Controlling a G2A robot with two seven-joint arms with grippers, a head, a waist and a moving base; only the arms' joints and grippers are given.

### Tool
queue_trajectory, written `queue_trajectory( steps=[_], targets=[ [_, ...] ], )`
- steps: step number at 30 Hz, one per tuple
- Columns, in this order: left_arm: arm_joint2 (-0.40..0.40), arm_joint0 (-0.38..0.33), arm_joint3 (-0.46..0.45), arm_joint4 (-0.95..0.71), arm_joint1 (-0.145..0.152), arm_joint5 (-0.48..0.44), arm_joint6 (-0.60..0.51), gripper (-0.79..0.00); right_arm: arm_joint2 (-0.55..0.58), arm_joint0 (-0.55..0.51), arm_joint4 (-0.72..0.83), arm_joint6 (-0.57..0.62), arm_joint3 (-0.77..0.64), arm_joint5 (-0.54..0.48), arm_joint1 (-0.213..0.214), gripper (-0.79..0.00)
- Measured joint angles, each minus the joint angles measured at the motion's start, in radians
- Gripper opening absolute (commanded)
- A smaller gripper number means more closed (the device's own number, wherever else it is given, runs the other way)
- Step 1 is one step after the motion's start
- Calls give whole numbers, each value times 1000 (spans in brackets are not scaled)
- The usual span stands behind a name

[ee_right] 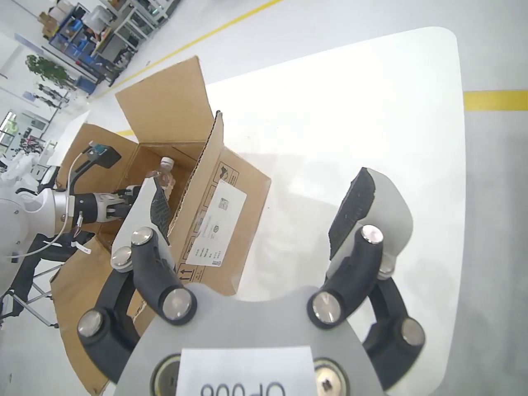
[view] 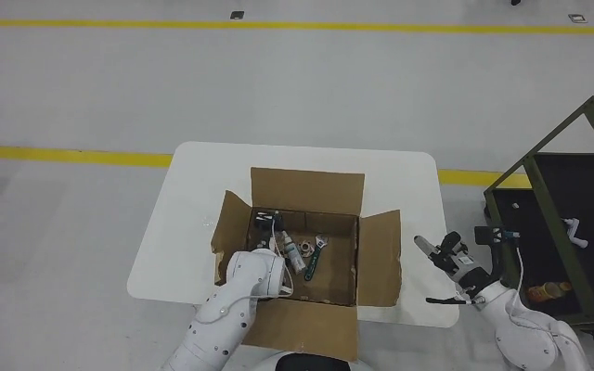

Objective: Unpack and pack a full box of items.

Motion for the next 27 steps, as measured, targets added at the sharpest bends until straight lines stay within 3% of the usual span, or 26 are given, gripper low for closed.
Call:
queue_trajectory(
  steps=[8,14,16,18,21,23,24,27],
  targets=[
    [-6,8,-21,14,-4,-20,11,-785,-31,16,194,132,-9,53,2,0],
    [-16,14,-40,11,-8,-15,7,-785,-75,41,322,203,-8,176,-1,-6],
    [-22,20,-50,13,-8,-12,6,-785,-100,53,337,217,-9,210,-1,-139],
    [-28,26,-60,15,-9,-11,5,-785,-122,63,347,232,-2,226,-1,-345],
    [-39,37,-75,20,-8,-12,1,-785,-153,79,353,247,28,257,-1,-477],
    [-46,44,-87,25,-8,-13,0,-785,-173,88,366,237,48,268,-3,-745],
    [-49,48,-93,26,-8,-14,0,-785,-180,89,375,232,55,272,-4,-785],
    [-57,59,-115,28,-8,-16,0,-785,-195,91,394,219,67,280,-5,-785]
  ],
)
